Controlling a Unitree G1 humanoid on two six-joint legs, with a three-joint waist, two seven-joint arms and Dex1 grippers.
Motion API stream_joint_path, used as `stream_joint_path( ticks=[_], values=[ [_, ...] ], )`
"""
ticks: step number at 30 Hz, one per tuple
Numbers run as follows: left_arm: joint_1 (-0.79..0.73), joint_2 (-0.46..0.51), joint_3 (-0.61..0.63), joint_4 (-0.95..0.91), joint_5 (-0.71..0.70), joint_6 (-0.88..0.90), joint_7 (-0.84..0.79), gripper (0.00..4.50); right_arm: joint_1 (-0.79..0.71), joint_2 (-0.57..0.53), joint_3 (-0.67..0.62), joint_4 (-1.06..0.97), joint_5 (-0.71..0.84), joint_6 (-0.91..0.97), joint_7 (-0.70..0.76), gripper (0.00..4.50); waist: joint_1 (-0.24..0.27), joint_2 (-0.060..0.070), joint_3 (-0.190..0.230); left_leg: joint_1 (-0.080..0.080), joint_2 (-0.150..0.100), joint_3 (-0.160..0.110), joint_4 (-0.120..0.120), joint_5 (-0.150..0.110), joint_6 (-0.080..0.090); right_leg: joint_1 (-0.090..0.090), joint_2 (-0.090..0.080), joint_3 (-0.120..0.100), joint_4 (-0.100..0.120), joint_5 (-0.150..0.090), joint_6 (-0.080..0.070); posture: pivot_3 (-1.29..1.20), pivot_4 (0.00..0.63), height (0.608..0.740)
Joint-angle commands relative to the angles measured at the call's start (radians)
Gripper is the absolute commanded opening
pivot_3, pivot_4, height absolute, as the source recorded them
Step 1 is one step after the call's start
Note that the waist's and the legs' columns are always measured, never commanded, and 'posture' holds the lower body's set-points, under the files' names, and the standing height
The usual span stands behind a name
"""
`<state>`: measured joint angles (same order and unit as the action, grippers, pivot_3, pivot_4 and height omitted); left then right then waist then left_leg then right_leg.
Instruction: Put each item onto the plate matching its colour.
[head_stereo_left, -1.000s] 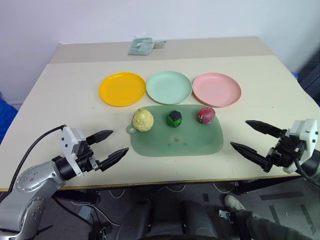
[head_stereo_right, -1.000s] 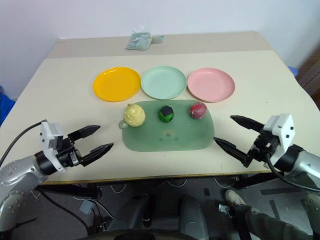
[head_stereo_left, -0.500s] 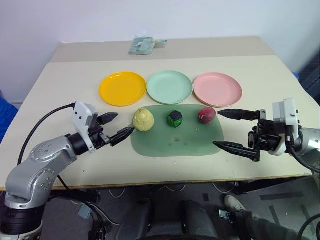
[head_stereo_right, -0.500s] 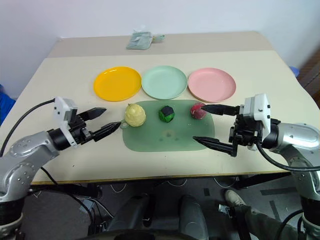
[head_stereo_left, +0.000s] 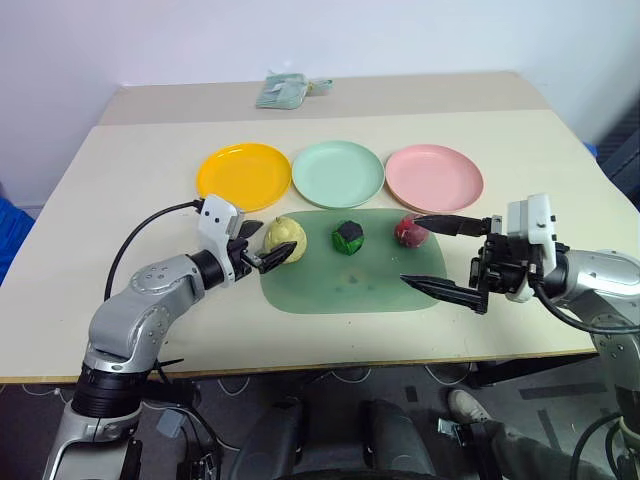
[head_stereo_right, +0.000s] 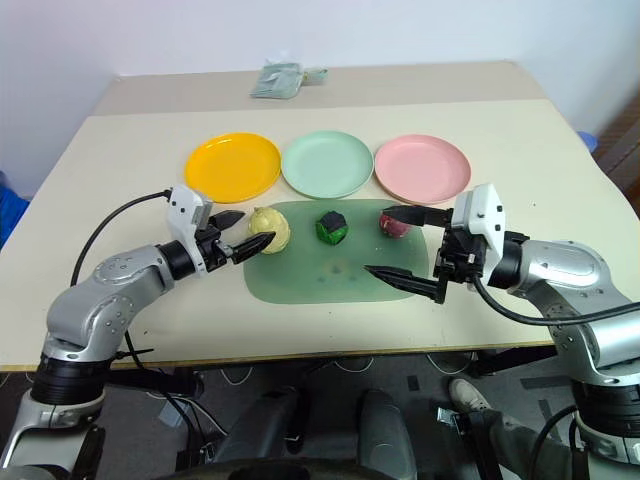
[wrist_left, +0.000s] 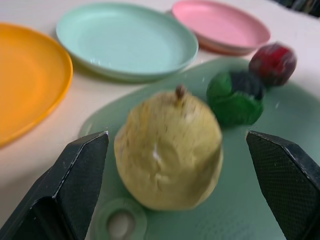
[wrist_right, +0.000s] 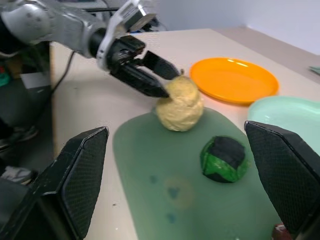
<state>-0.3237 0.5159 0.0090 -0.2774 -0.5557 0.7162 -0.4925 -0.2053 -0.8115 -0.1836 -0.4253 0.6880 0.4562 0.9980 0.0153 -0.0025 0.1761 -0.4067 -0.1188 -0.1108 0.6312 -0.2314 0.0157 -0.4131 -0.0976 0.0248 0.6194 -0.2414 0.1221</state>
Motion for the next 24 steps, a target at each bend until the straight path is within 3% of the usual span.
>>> stream_joint_path(
  ticks=[1, 6, 11, 18, 24],
  values=[
    [-0.038, -0.008, -0.014, 0.008, 0.034, -0.034, -0.019, 4.5, -0.021, 0.013, -0.004, -0.023, 0.0, 0.022, -0.05, 4.46, 0.001, 0.0, 0.0, 0.0, 0.0, 0.0, 0.0, 0.0, 0.0, 0.0, 0.0, 0.0, 0.0, 0.0, 0.0, 0.0, 0.15, 0.74],
    [-0.067, -0.034, -0.036, 0.069, 0.081, -0.044, -0.02, 4.5, -0.028, 0.02, -0.002, -0.04, 0.006, 0.049, -0.093, 4.46, 0.0, 0.0, 0.0, 0.0, 0.0, 0.0, 0.0, 0.0, 0.0, 0.0, 0.0, 0.0, 0.0, 0.0, 0.0, 0.0, 0.15, 0.74],
    [-0.089, -0.086, -0.048, 0.096, 0.119, -0.059, -0.009, 2.42, -0.03, 0.02, -0.011, -0.06, 0.016, 0.067, -0.121, 4.5, 0.0, 0.0, 0.0, 0.0, 0.0, 0.0, 0.0, 0.0, 0.0, 0.0, 0.0, 0.0, 0.0, 0.0, 0.0, 0.0, 0.15, 0.74],
    [-0.166, -0.169, 0.059, 0.173, 0.151, -0.09, 0.124, 2.39, -0.026, 0.021, -0.015, -0.041, -0.003, 0.041, -0.125, 4.5, 0.002, -0.001, 0.0, 0.0, 0.0, 0.0, 0.001, 0.0, 0.0, 0.0, 0.0, -0.001, 0.001, 0.0, 0.0, 0.0, 0.15, 0.74],
    [-0.415, -0.22, 0.175, 0.5, 0.256, -0.261, 0.362, 2.39, -0.067, 0.078, 0.022, -0.003, -0.048, -0.005, -0.15, 4.5, 0.001, -0.002, 0.001, -0.001, -0.001, -0.001, 0.001, 0.001, -0.001, 0.0, 0.001, -0.001, 0.001, 0.002, 0.002, 0.0, 0.15, 0.74]
  ],
)
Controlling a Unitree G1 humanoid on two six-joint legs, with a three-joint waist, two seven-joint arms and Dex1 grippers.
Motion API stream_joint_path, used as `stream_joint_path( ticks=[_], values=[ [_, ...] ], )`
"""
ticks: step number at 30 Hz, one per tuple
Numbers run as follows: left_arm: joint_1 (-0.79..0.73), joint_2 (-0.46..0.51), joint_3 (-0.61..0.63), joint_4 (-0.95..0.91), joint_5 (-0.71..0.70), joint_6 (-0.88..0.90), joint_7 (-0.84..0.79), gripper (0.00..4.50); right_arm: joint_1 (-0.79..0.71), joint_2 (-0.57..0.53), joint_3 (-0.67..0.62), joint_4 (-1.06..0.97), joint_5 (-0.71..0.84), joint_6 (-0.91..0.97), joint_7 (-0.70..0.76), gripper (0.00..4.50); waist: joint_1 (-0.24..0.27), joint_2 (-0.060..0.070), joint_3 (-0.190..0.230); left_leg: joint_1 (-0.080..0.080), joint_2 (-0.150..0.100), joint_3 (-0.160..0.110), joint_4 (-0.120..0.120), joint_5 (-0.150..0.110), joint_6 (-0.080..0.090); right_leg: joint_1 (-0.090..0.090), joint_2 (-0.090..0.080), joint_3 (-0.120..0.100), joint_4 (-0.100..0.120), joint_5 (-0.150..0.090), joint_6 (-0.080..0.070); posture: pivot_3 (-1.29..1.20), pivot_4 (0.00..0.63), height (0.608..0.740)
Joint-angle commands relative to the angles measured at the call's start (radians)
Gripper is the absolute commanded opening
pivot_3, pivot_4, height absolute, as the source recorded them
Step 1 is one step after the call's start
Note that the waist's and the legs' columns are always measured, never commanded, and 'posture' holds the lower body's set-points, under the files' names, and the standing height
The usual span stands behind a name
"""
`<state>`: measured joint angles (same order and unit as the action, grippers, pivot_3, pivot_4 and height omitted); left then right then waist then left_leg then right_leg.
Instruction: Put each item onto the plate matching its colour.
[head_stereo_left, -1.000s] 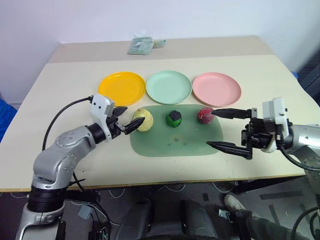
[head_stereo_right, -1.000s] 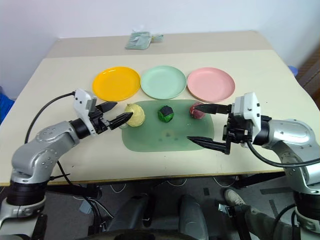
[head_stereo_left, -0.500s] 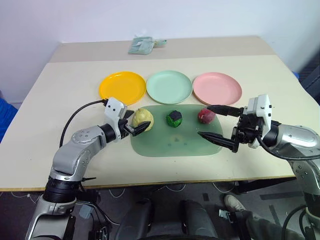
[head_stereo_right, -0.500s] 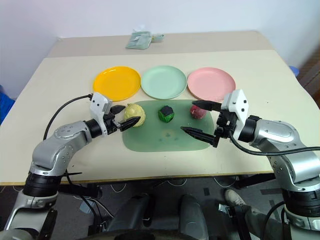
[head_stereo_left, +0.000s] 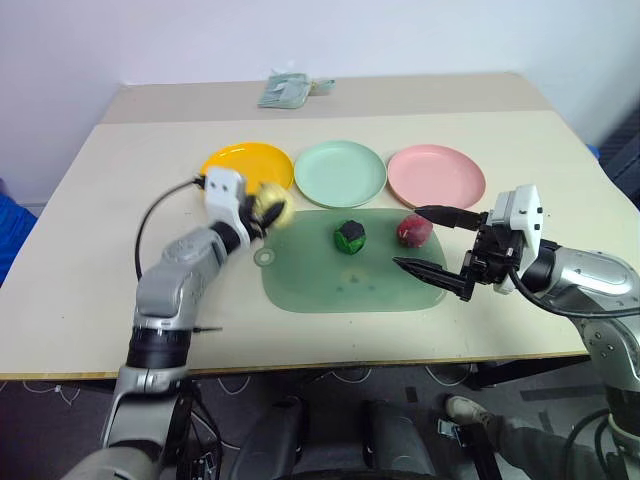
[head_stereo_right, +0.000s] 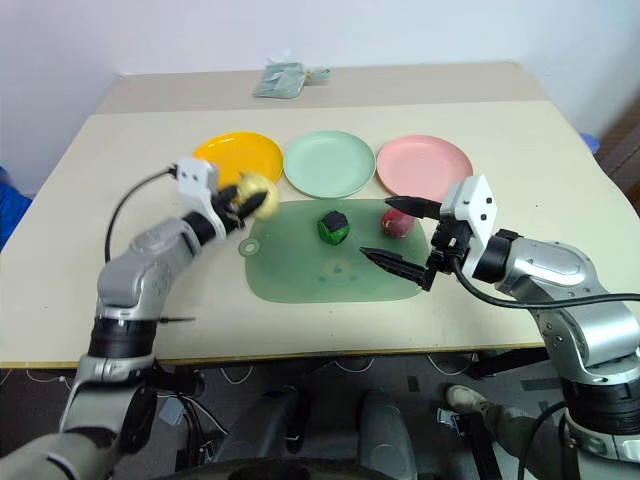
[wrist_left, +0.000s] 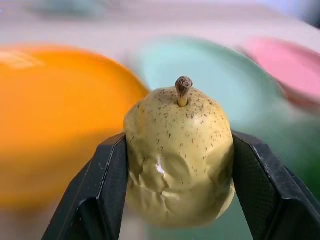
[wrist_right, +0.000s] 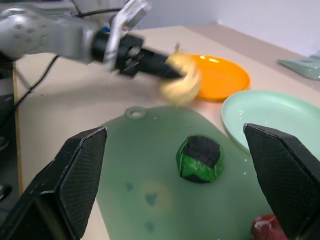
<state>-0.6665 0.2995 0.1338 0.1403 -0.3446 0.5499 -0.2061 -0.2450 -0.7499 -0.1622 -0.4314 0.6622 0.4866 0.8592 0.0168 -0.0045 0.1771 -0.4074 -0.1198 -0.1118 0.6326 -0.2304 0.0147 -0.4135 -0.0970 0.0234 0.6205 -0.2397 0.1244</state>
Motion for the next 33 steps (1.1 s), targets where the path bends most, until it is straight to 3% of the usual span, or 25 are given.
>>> stream_joint_path(
  ticks=[1, 6, 10, 14, 15, 18, 23, 27, 30, 33],
  values=[
    [-0.12, -0.008, 0.054, 0.163, 0.068, -0.141, 0.1, 2.39, -0.046, 0.031, 0.013, 0.022, -0.049, -0.052, -0.027, 4.5, -0.002, 0.0, 0.0, 0.0, -0.001, 0.0, 0.0, 0.0, 0.0, 0.0, 0.0, 0.0, 0.0, 0.0, 0.0, 0.0, 0.15, 0.74],
    [-0.337, -0.043, 0.102, 0.578, 0.108, -0.34, 0.176, 2.39, -0.122, 0.086, 0.05, 0.107, -0.12, -0.092, -0.059, 4.5, 0.0, -0.001, 0.0, -0.001, -0.004, 0.0, 0.001, 0.003, -0.004, -0.001, -0.001, 0.0, 0.002, 0.001, 0.002, 0.0, 0.15, 0.74],
    [-0.437, -0.055, 0.11, 0.809, 0.119, -0.446, 0.161, 2.39, -0.153, 0.108, 0.063, 0.158, -0.156, -0.124, -0.062, 4.5, -0.002, -0.002, 0.001, -0.002, -0.004, 0.0, 0.001, 0.003, -0.004, -0.004, -0.001, 0.0, 0.004, 0.001, 0.002, 0.0, 0.15, 0.74],
    [-0.467, -0.06, 0.117, 0.921, 0.117, -0.498, 0.13, 4.36, -0.15, 0.123, 0.059, 0.18, -0.175, -0.155, -0.061, 4.5, -0.004, -0.003, 0.001, -0.003, -0.005, 0.001, 0.001, 0.003, -0.004, -0.007, -0.001, 0.001, 0.008, 0.001, 0.002, 0.0, 0.15, 0.74],
    [-0.467, -0.06, 0.119, 0.92, 0.111, -0.503, 0.113, 4.44, -0.145, 0.126, 0.057, 0.182, -0.178, -0.162, -0.061, 4.5, -0.006, -0.003, 0.001, -0.003, -0.005, 0.001, 0.001, 0.003, -0.004, -0.007, -0.001, 0.001, 0.008, 0.001, 0.002, 0.0, 0.15, 0.74],
    [-0.413, -0.057, 0.116, 0.78, 0.074, -0.477, 0.025, 4.44, -0.126, 0.129, 0.051, 0.175, -0.181, -0.169, -0.062, 4.5, -0.007, -0.003, 0.001, -0.004, -0.004, 0.002, 0.001, 0.003, -0.004, -0.01, -0.001, 0.001, 0.01, 0.001, 0.002, 0.0, 0.15, 0.74],
    [-0.173, -0.027, 0.042, 0.215, -0.084, -0.177, -0.21, 4.44, -0.089, 0.113, 0.034, 0.124, -0.161, -0.147, -0.065, 4.5, -0.014, -0.002, 0.001, -0.004, -0.004, 0.003, 0.0, 0.003, -0.004, -0.011, -0.002, 0.003, 0.01, 0.001, 0.002, 0.0, 0.15, 0.74],
    [0.006, 0.103, -0.087, -0.135, -0.157, 0.017, -0.418, 4.44, 0.002, 0.061, -0.021, 0.026, -0.12, -0.092, -0.055, 4.5, -0.015, -0.002, 0.0, -0.004, -0.004, 0.003, 0.0, 0.003, -0.004, -0.011, -0.001, 0.004, 0.01, 0.001, 0.002, 0.0, 0.15, 0.74],
    [0.019, 0.151, -0.149, -0.153, -0.159, 0.07, -0.514, 4.44, 0.131, 0.014, -0.1, -0.051, -0.1, -0.039, -0.066, 4.5, 0.004, -0.001, 0.0, -0.004, -0.004, 0.002, 0.0, 0.001, -0.001, -0.01, -0.001, 0.003, 0.01, 0.001, 0.001, 0.0, 0.15, 0.74],
    [-0.03, 0.129, -0.213, -0.055, -0.104, 0.032, -0.564, 4.44, 0.254, -0.001, -0.18, -0.113, -0.083, -0.014, -0.079, 4.5, 0.022, -0.001, 0.0, -0.002, -0.004, 0.001, 0.002, 0.001, 0.0, -0.006, -0.001, 0.002, 0.01, 0.001, 0.001, 0.0, 0.15, 0.74]
  ],
)
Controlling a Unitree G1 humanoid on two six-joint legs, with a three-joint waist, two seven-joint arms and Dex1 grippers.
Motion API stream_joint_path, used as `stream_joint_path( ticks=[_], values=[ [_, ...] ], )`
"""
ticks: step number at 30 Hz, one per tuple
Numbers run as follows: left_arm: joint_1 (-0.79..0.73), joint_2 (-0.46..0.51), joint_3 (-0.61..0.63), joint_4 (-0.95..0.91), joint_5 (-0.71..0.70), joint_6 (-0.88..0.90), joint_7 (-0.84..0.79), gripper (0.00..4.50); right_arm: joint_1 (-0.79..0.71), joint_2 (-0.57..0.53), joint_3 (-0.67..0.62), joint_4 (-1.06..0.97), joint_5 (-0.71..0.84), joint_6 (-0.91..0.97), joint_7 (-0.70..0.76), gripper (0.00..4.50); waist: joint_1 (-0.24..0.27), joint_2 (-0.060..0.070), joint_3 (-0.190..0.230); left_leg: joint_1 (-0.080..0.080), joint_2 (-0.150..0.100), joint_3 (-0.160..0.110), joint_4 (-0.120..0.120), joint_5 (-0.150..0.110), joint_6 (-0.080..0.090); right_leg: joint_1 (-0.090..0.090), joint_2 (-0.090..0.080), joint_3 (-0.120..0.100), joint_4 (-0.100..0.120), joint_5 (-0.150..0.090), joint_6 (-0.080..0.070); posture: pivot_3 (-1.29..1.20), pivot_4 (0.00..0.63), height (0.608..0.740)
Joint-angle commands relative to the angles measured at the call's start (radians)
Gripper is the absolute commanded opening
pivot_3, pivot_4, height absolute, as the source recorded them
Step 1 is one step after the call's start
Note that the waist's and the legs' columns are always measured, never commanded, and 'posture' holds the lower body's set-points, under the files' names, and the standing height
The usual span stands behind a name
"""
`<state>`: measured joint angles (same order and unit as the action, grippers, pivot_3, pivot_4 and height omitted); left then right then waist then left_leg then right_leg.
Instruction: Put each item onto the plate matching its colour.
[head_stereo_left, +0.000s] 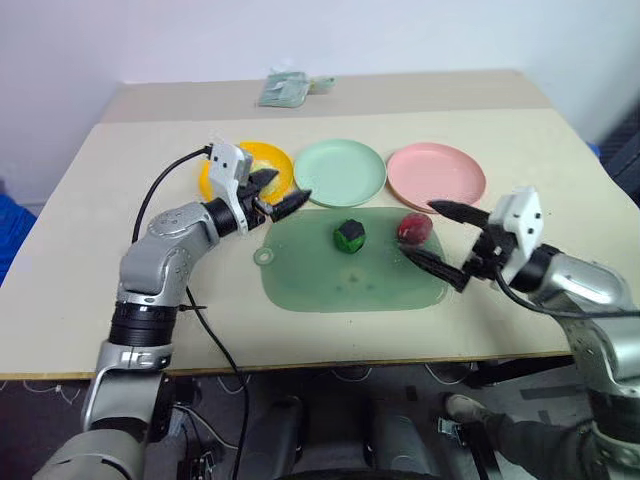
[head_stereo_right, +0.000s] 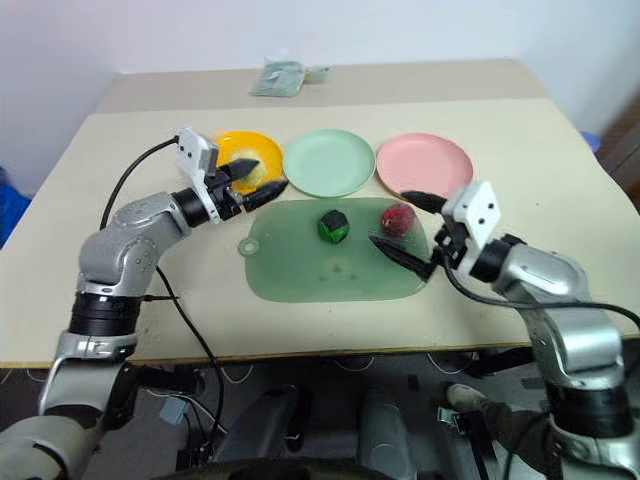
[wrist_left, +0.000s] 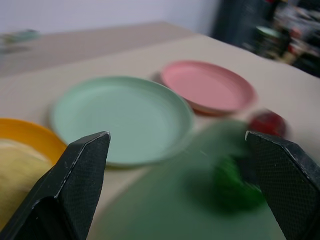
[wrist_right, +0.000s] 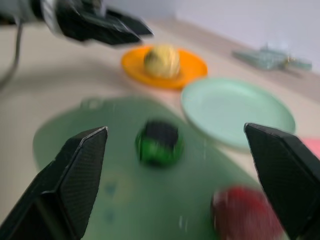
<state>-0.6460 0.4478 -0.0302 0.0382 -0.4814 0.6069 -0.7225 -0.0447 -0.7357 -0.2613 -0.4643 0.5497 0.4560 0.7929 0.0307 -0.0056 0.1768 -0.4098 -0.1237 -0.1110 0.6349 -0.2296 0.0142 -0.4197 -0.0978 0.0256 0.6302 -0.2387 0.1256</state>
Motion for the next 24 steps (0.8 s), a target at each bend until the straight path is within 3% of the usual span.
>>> stream_joint_path(
  ticks=[1, 8, 16, 19, 22, 24],
  values=[
    [-0.07, -0.037, -0.07, 0.088, 0.046, -0.034, -0.065, 4.44, 0.086, -0.012, -0.105, -0.099, 0.034, 0.021, -0.022, 4.5, 0.012, 0.0, 0.0, 0.0, 0.0, 0.0, 0.001, 0.0, 0.0, 0.0, 0.0, 0.0, 0.0, 0.0, 0.0, 0.0, 0.15, 0.74],
    [-0.21, -0.243, -0.204, 0.433, 0.197, -0.19, -0.108, 4.44, 0.199, 0.013, -0.197, -0.215, 0.052, 0.058, -0.109, 4.5, 0.01, -0.001, 0.0, 0.0, 0.0, 0.001, 0.002, -0.001, 0.001, 0.001, -0.001, 0.0, -0.001, 0.0, 0.0, 0.0, 0.15, 0.74],
    [-0.303, -0.36, -0.222, 0.666, 0.325, -0.309, -0.051, 4.44, 0.244, 0.021, -0.228, -0.25, 0.056, 0.056, -0.147, 4.5, 0.008, -0.001, 0.001, -0.001, 0.0, 0.001, 0.002, -0.001, 0.002, 0.001, -0.001, 0.0, -0.001, 0.0, 0.001, 0.0, 0.15, 0.74],
    [-0.302, -0.369, -0.216, 0.689, 0.353, -0.329, -0.036, 3.66, 0.253, 0.027, -0.227, -0.258, 0.057, 0.054, -0.159, 4.5, 0.009, -0.001, 0.001, -0.001, 0.0, 0.001, 0.002, -0.001, 0.002, 0.001, -0.001, 0.0, -0.001, 0.0, 0.001, 0.0, 0.15, 0.74],
    [-0.295, -0.361, -0.197, 0.667, 0.357, -0.336, -0.033, 2.34, 0.258, 0.028, -0.227, -0.263, 0.058, 0.052, -0.164, 4.5, 0.009, -0.001, 0.001, -0.001, 0.0, 0.001, 0.003, -0.001, 0.002, 0.001, -0.001, 0.0, -0.001, 0.0, 0.001, 0.0, 0.15, 0.74],
    [-0.305, -0.358, -0.153, 0.649, 0.335, -0.323, -0.005, 2.34, 0.251, 0.027, -0.226, -0.267, 0.063, 0.056, -0.174, 4.5, 0.009, -0.001, 0.001, -0.001, 0.0, 0.001, 0.003, -0.001, 0.002, 0.001, 0.0, 0.0, -0.001, 0.0, 0.001, 0.0, 0.15, 0.74]
  ],
)
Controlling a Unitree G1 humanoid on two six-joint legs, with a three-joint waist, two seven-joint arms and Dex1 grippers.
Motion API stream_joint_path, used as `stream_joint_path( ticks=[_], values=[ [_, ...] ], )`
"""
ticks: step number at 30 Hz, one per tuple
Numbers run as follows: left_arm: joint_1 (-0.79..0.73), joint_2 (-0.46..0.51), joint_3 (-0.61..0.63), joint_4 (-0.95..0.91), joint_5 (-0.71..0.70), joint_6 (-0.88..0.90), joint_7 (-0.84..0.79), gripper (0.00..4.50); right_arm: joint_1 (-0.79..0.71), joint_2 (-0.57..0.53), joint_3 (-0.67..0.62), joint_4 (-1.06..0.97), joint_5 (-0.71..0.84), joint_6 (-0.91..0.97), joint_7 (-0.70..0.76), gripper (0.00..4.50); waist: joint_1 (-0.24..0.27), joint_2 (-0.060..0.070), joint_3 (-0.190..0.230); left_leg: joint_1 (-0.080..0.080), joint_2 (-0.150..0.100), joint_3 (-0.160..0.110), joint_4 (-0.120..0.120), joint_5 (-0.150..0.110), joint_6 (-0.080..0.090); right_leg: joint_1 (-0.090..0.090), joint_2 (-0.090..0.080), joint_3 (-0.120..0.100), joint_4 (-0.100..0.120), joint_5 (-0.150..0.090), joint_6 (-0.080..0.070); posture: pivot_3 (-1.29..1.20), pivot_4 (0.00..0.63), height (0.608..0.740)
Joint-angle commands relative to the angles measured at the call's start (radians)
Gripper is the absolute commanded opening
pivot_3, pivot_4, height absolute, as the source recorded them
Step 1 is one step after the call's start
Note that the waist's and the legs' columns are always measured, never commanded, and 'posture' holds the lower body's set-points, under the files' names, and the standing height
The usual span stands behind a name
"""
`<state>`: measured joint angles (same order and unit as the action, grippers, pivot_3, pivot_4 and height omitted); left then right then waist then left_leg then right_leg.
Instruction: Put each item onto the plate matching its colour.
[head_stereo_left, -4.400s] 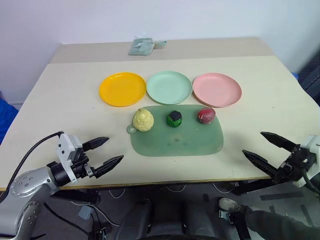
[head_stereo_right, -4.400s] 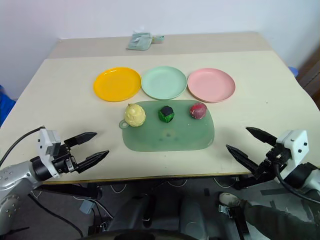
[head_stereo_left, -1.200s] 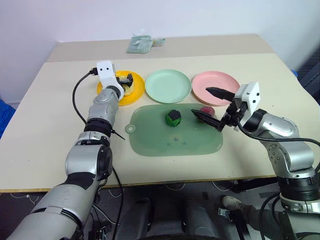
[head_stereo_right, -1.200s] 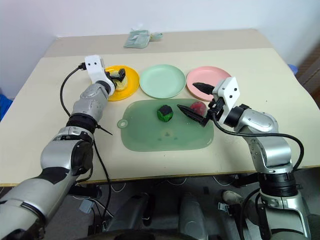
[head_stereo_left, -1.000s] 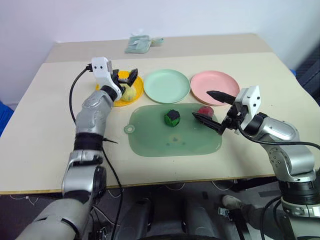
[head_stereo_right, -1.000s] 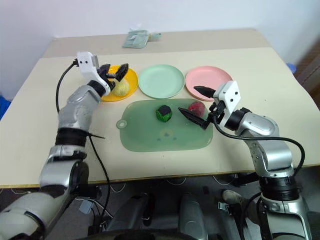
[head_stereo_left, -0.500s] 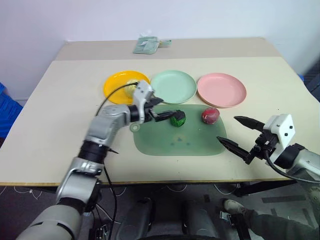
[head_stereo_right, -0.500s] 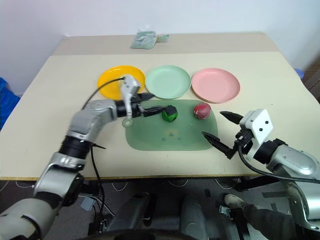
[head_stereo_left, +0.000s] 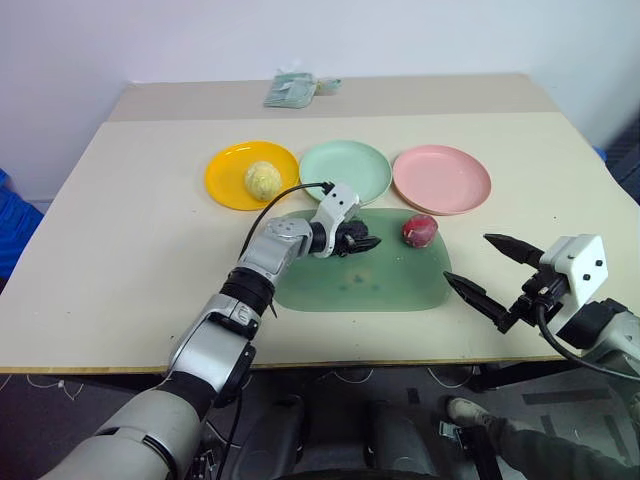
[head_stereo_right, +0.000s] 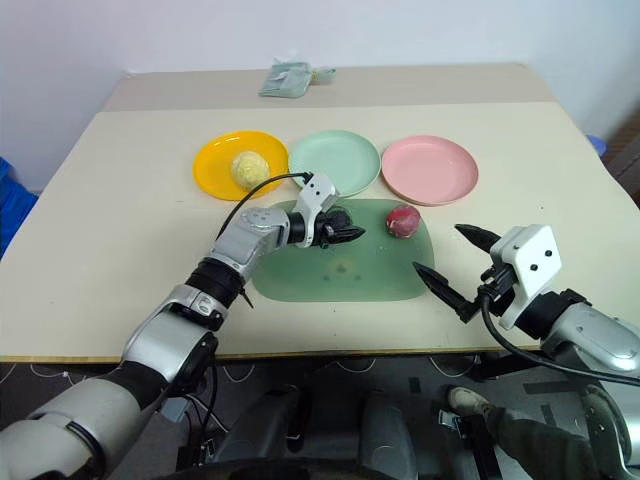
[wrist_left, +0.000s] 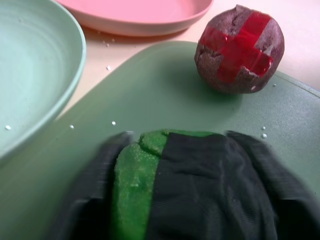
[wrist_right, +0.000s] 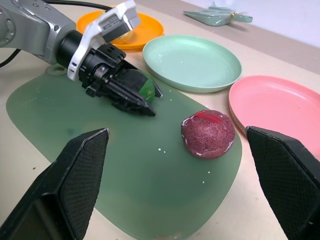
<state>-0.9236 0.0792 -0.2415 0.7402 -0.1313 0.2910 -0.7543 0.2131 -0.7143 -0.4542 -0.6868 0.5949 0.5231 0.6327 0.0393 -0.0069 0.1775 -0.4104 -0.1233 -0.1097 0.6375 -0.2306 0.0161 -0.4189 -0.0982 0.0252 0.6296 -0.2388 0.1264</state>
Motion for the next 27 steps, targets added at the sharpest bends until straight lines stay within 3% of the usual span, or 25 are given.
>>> stream_joint_path(
  ticks=[1, 7, 13, 18, 26, 27],
  values=[
    [-0.044, 0.008, 0.087, -0.052, -0.025, -0.011, 0.056, 2.34, -0.014, 0.005, -0.031, -0.046, 0.022, -0.007, -0.019, 4.5, 0.0, 0.0, 0.0, 0.0, 0.0, 0.0, 0.0, 0.0, 0.0, 0.0, 0.0, 0.0, 0.0, 0.0, 0.0, 0.0, 0.15, 0.74],
    [-0.254, -0.015, 0.28, 0.143, -0.075, -0.057, 0.287, 2.34, -0.089, 0.002, 0.002, -0.037, 0.023, 0.003, -0.066, 4.5, 0.002, -0.001, 0.001, -0.002, 0.0, -0.001, 0.003, 0.0, 0.0, 0.0, 0.0, -0.002, 0.001, 0.0, 0.0, 0.0, 0.15, 0.74],
    [-0.414, -0.035, 0.347, 0.439, -0.043, -0.17, 0.388, 2.34, -0.18, 0.012, 0.053, -0.002, -0.01, -0.002, -0.11, 4.5, 0.001, -0.001, 0.0, -0.003, -0.001, -0.001, 0.009, -0.002, 0.003, 0.002, 0.0, -0.003, 0.0, 0.0, 0.003, 0.0, 0.15, 0.74],
    [-0.446, -0.058, 0.357, 0.559, -0.006, -0.207, 0.432, 2.34, -0.245, 0.038, 0.128, 0.004, -0.035, -0.001, -0.146, 4.5, -0.001, -0.001, 0.001, -0.004, -0.001, -0.001, 0.009, -0.002, 0.003, 0.0, 0.0, -0.003, 0.001, 0.0, 0.003, 0.0, 0.15, 0.74],
    [-0.441, -0.088, 0.368, 0.588, 0.036, -0.221, 0.46, 2.34, -0.283, 0.067, 0.196, -0.004, -0.055, 0.004, -0.179, 4.5, 0.001, -0.001, 0.001, -0.007, -0.002, -0.001, 0.009, -0.002, 0.003, -0.002, 0.0, -0.002, 0.002, 0.0, 0.003, 0.0, 0.15, 0.74],
    [-0.44, -0.09, 0.37, 0.589, 0.039, -0.222, 0.462, 2.63, -0.282, 0.068, 0.197, -0.004, -0.056, 0.003, -0.179, 4.5, 0.0, -0.001, 0.001, -0.007, -0.002, -0.001, 0.009, -0.002, 0.003, -0.002, 0.0, -0.002, 0.002, 0.0, 0.003, 0.0, 0.15, 0.74]
  ],
)
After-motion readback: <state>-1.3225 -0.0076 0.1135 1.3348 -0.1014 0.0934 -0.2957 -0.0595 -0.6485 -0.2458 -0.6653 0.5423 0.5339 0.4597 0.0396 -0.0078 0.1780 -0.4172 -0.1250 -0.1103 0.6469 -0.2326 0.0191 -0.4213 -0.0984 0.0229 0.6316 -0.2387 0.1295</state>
